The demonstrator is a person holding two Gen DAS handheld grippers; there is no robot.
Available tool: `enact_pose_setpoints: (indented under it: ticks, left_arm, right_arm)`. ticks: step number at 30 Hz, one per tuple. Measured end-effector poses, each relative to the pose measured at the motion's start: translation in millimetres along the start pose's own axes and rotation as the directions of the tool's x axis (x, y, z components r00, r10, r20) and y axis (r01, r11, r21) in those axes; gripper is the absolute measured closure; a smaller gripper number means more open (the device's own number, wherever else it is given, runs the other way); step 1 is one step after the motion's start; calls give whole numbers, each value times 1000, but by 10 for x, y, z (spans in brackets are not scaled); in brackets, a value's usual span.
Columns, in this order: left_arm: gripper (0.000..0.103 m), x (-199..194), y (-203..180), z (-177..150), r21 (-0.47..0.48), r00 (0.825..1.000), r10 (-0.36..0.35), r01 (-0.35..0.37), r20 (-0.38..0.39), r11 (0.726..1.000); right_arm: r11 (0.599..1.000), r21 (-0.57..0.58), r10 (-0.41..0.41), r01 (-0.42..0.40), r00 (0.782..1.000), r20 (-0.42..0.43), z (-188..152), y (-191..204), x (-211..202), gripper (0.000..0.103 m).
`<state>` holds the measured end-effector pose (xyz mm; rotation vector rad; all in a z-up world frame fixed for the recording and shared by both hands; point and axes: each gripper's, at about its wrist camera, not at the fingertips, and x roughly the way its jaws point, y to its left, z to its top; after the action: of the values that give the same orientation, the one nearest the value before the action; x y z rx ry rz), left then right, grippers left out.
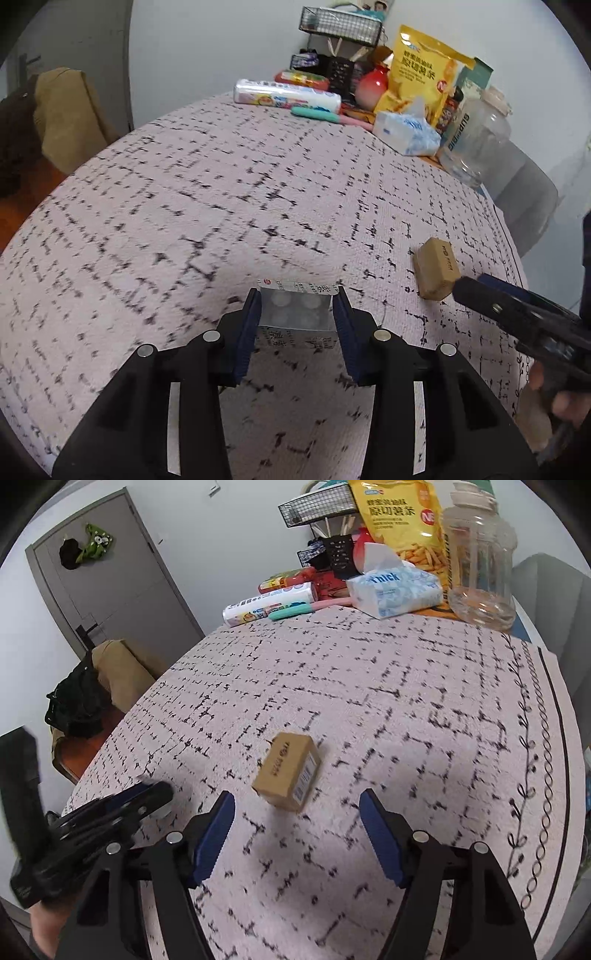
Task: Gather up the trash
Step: 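Grasp the small brown cardboard box with the right tool while the left tool holds the pack, then carry pack and box to the bin and open both tools over it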
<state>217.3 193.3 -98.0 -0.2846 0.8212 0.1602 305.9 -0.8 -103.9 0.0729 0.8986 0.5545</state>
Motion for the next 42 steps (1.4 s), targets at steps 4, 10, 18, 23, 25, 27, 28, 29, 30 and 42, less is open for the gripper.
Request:
enact_pose_setpoints:
  ticks: [4,10,18,23,25,27,28,29,30,42]
  left_arm:
    - [63,-138,105,3,-34,1000,21,-21,17,999]
    - [63,-396,176,-34,-82,997,54,-50,46,995]
    - [63,-567,35,-155,-109,997,44,-36,70,993]
    - [63,-674,-205,-202,-91,996,9,-1,89,996]
    - [63,-710,-286,-214,-90,995,-4,12,95,996]
    - [63,-747,-395,-230,-78,995,-16,23,101,997]
    - [63,-760,-455,-237,-71,995,-23,30,101,997]
    - [63,-767,-492,-244,-66,994,-30,37,101,997]
    - [63,-776,-559,-255,-59,994,-39,45,100,997]
    - [63,-828,-1372,-414,33,986,-147,145,83,989]
  right_arm:
    - [1000,-21,-23,23,1000,-8,80,104,140,33]
    - [996,-57,-75,71,995,-62,134,158,408,72]
    - [998,-55,-29,27,999,-41,4,113,-51,77]
    - [999,-39,7,-7,1000,-23,-157,-28,-424,77]
    - [999,-32,15,-16,1000,-13,-212,-90,-553,77]
    - [999,-19,26,-26,1000,3,-279,-182,-717,77]
    - [1000,-13,26,-26,1000,11,-306,-223,-783,77]
    - [1000,-5,26,-26,999,23,-343,-285,-883,77]
    - [1000,3,27,-27,999,29,-361,-333,-946,77]
    - [993,118,-21,8,994,106,-681,-1100,-1677,77]
